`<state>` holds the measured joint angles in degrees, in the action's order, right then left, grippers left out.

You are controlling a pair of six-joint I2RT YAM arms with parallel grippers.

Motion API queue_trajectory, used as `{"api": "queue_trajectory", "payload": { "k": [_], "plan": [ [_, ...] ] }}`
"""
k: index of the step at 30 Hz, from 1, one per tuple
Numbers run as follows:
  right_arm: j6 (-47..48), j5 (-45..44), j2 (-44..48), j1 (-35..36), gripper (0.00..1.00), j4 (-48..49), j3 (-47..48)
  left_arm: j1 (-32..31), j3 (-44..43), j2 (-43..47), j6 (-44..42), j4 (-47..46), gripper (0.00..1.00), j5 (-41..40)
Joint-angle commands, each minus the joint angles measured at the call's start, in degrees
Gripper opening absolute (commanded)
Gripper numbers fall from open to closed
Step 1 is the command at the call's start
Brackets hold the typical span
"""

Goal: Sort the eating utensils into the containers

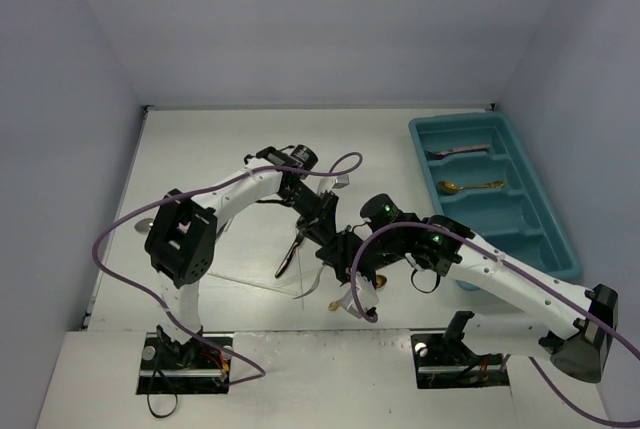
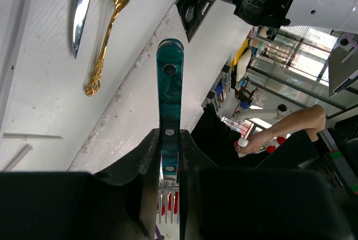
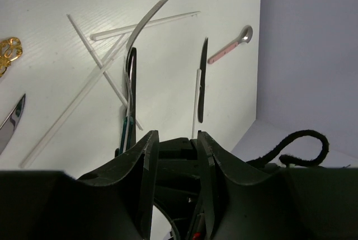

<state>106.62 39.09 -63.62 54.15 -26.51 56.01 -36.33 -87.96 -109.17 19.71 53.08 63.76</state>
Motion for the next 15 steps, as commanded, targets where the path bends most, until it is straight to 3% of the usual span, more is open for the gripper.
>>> {"api": "queue_trajectory", "payload": {
  "k": [1, 15],
  "plan": [
    [-2.09, -2.97, 0.91, 1.69, 0.31, -1.74, 0.37, 1.39, -2.84, 2.21, 0.61, 0.54, 0.00, 0.51],
    [-2.91, -7.72, -4.86, 3.42, 0.39, -4.16, 2.53, 1.52, -2.74, 2.21, 1.13, 0.54, 0.00, -0.57]
  ]
}}
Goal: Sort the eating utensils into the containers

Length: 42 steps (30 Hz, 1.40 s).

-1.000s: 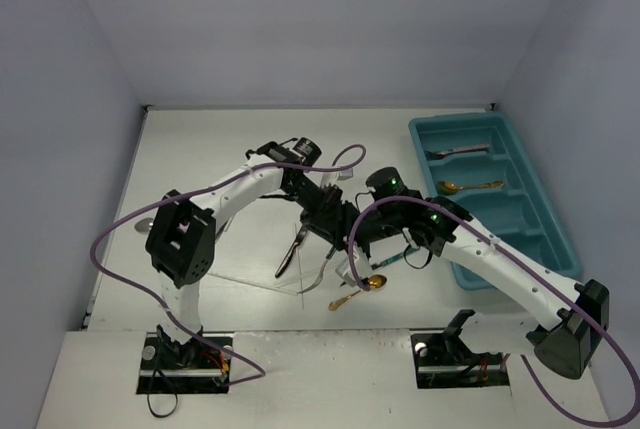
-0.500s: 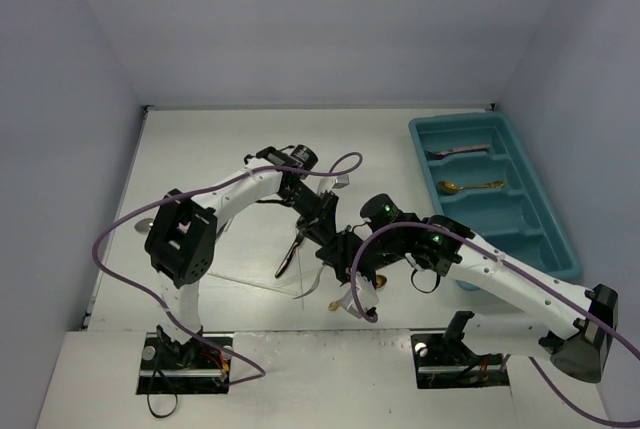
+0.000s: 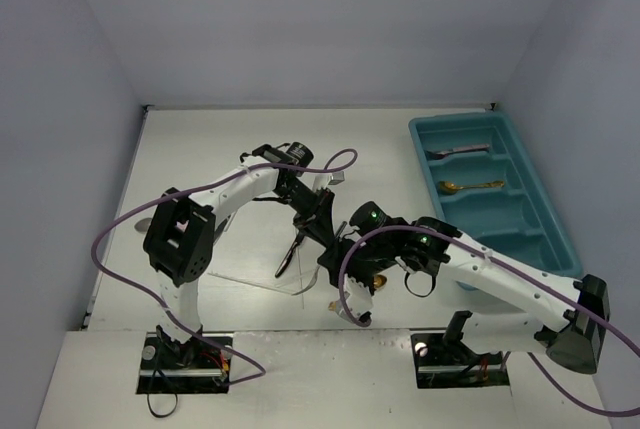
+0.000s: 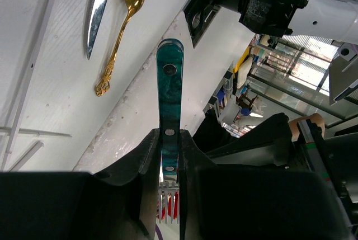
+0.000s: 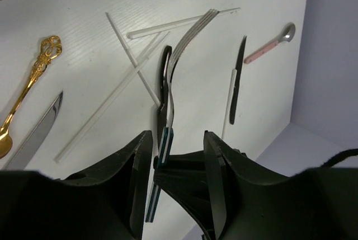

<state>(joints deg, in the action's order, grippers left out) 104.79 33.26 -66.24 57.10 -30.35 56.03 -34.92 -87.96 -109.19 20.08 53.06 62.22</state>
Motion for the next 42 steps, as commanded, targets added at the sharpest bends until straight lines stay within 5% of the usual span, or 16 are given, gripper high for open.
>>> {"api": "queue_trajectory", "payload": {
  "k": [1, 13, 29, 31, 34, 42],
  "plan": [
    [-1.25, -2.06, -2.57, 0.47, 0.39, -0.32, 2.68, 0.11, -2.74, 2.22, 0.92, 0.55, 0.00, 0.97],
    [-3.32, -4.89, -8.93, 0.28, 0.37, -0.06, 5.36, -0.15, -2.39, 2.93, 1.28, 0.55, 0.00, -0.09],
    [-5.80, -7.41, -13.74, -1.11, 0.00, 0.04, 8.31, -0.06, -1.95, 3.89, 1.54, 0.55, 0.00, -0.71],
    [-6.03, -7.72, -13.59, -1.11, 0.00, 0.00, 8.31, 0.05, -1.77, 4.07, 1.55, 0.55, 0.19, -0.75],
    [-6.17, -8.45, -12.55, -1.07, 0.00, -0.06, 8.33, 0.99, -1.91, 5.01, 2.53, 0.58, 0.85, -3.94],
    [-9.15, -11.53, -8.14, -0.42, 0.00, -0.14, 8.85, 8.48, -5.60, 7.67, 3.64, 0.46, 0.91, -8.45]
  ]
}}
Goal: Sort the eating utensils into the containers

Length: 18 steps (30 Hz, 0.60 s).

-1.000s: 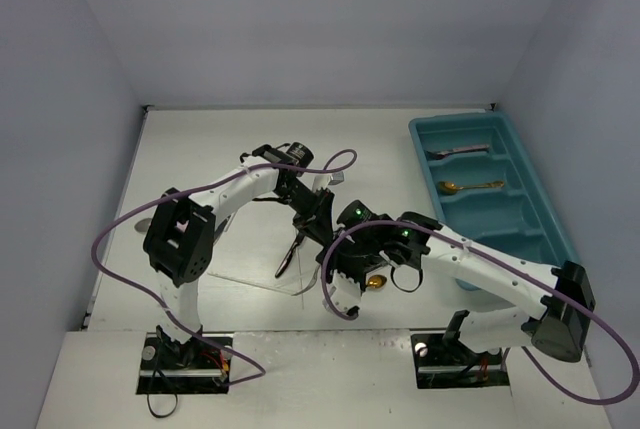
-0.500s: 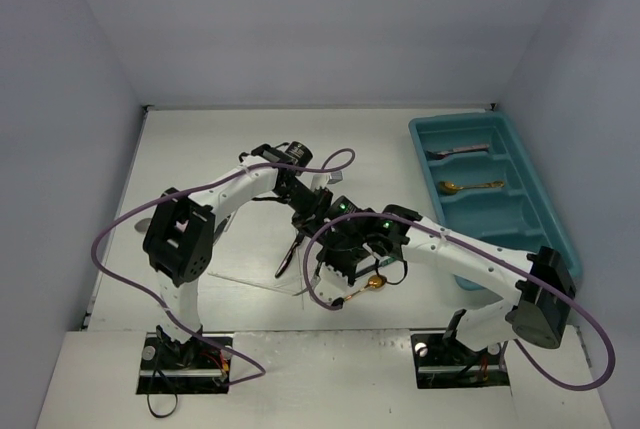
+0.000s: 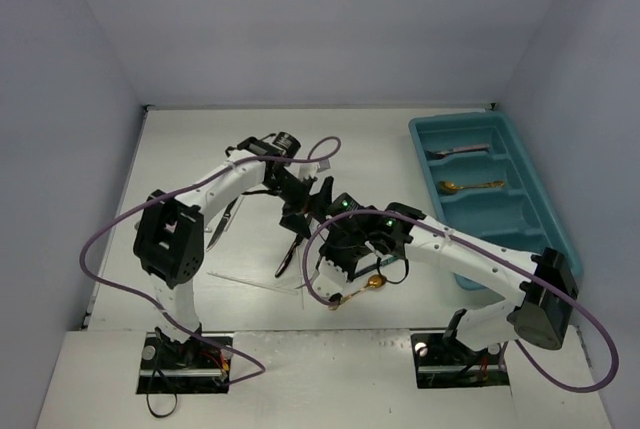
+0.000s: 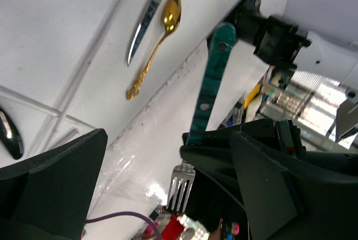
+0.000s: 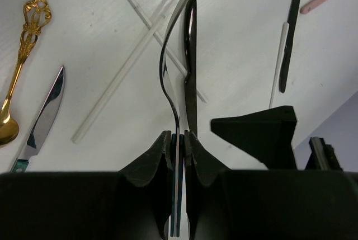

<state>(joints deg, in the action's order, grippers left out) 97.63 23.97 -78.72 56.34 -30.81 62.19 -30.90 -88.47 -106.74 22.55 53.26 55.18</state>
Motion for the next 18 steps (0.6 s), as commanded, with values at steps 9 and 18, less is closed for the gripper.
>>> {"api": "queue_trajectory", "payload": {
  "k": [9, 18],
  "plan": [
    [-2.44, -5.41, 5.88, -9.25, 0.00, 0.49, 1.08, 16.52, -5.47, 11.40, -2.27, 0.17, 0.91, -9.21],
    [18.06, -4.11, -6.36, -40.99, 0.00, 0.66, 12.56, 23.17, 0.86, 13.73, -3.82, -0.95, 0.91, -9.58]
  ]
}}
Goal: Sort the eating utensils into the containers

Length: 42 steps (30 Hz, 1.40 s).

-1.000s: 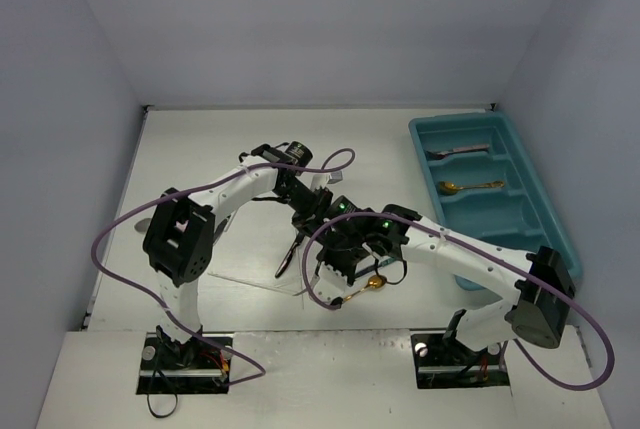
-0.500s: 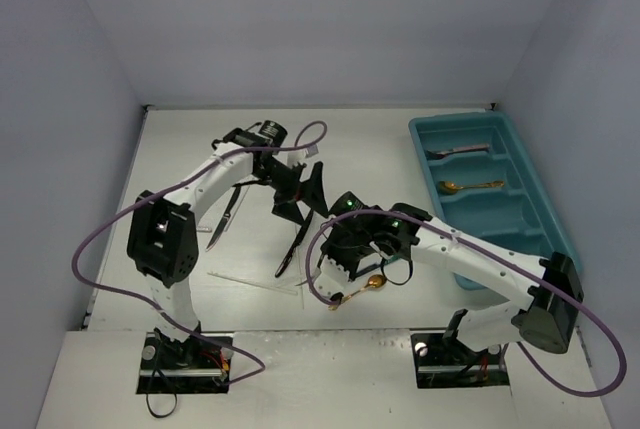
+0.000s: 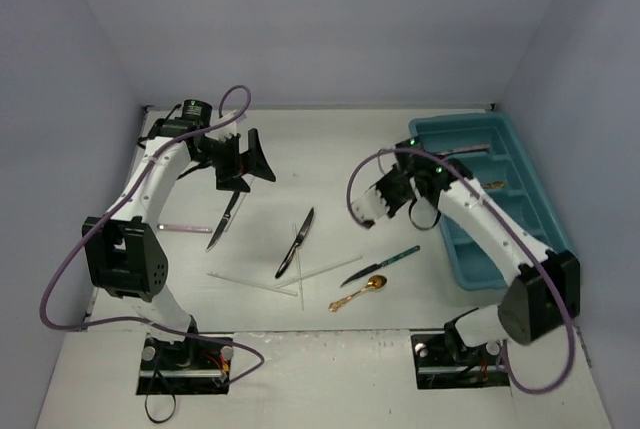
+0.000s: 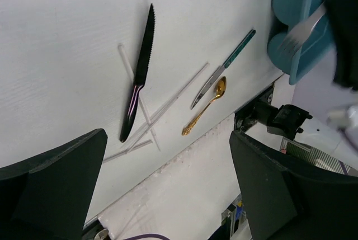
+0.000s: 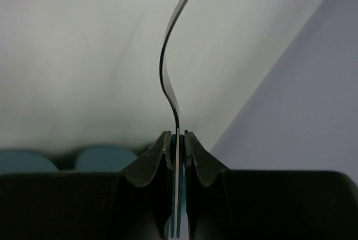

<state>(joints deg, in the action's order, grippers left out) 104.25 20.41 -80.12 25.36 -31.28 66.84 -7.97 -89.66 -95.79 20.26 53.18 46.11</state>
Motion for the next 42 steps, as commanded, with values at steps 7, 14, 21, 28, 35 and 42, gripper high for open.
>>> {"api": "queue_trajectory", "payload": {
  "k": [7, 14, 21, 28, 35, 42],
  "plan": [
    [20.15, 2.35, -16.83, -26.94, 0.00, 1.13, 20.43, 0.41, 7.54, 5.60, -0.40, -4.30, 0.91, -1.19],
    [23.47, 2.78, -24.02, -33.64, 0.00, 1.33, 25.47, 0.41, 10.51, 6.51, 0.54, -5.90, 0.91, -4.44],
    [26.59, 1.42, -31.95, -36.76, 0.00, 2.04, 30.13, 0.47, 14.72, 10.91, 2.30, -11.40, 0.91, -11.83],
    [28.35, 0.68, -39.48, -37.41, 0.00, 2.29, 37.93, 0.22, 19.51, 13.21, 1.43, -12.47, 0.91, -12.89],
    [28.87, -0.31, -42.86, -37.49, 0.09, 2.54, 41.22, -0.77, 21.53, 14.98, -0.35, -12.51, 0.91, -16.27],
    [25.58, 2.78, -39.62, -36.95, 0.34, 2.80, 39.98, -6.68, 21.34, 17.45, -8.12, -12.48, 0.91, -19.18]
  ]
}}
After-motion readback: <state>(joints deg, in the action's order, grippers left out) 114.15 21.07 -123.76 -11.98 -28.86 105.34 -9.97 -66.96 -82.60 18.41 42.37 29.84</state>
